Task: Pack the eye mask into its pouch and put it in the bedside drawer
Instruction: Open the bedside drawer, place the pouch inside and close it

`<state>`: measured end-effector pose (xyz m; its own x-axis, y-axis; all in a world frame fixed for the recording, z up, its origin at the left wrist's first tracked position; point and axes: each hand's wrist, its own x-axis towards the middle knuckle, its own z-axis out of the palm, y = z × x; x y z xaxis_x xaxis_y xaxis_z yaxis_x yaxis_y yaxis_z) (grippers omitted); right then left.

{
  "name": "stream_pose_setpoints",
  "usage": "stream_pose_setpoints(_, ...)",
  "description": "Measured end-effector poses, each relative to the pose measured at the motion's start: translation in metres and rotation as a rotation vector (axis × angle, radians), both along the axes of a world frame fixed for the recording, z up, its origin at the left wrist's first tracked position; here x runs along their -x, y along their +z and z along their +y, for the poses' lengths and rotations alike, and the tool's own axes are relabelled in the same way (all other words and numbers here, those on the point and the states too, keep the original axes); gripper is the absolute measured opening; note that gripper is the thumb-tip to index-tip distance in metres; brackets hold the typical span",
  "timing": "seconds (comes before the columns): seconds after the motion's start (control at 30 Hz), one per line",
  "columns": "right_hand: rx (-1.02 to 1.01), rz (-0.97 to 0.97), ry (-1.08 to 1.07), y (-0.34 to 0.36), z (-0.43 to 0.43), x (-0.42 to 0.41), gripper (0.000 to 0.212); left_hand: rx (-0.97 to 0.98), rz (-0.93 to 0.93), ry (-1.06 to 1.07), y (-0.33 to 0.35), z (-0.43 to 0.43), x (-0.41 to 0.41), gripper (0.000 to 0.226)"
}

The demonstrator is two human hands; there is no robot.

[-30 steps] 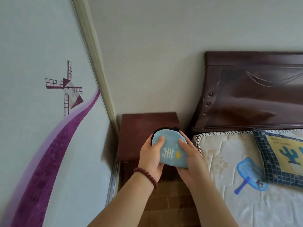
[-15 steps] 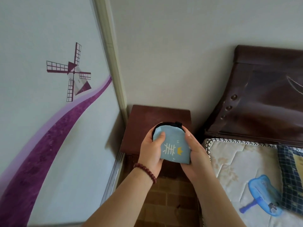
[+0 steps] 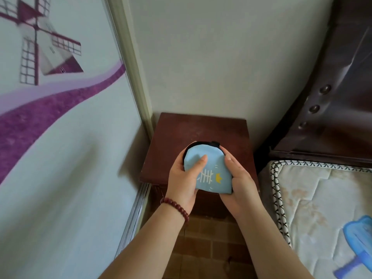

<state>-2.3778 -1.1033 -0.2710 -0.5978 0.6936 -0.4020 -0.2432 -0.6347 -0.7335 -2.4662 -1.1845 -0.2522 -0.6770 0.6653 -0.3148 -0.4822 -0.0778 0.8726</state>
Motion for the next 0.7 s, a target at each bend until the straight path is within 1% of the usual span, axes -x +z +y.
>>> stream_pose_setpoints(0.13, -0.006, 0.009, 0.019, -0.060, 0.004, 0.006, 0.023, 0.013, -0.021, 0.023, -0.062, 0.007, 0.009, 0.026)
stream_pose_setpoints(0.27, -0.033, 0.010, 0.039, -0.109, 0.011, 0.005, 0.026, -0.015, -0.062, 0.006, -0.114, 0.012, 0.007, 0.029)
stream_pose_setpoints(0.37, -0.048, 0.009, 0.043, -0.149, 0.014, 0.004, 0.024, -0.022, -0.069, -0.002, -0.154, 0.016, 0.007, 0.029)
stream_pose_setpoints(0.7, -0.019, 0.053, 0.026, -0.266, 0.010, 0.004, 0.027, -0.013, -0.101, -0.024, -0.268, 0.015, 0.012, 0.024)
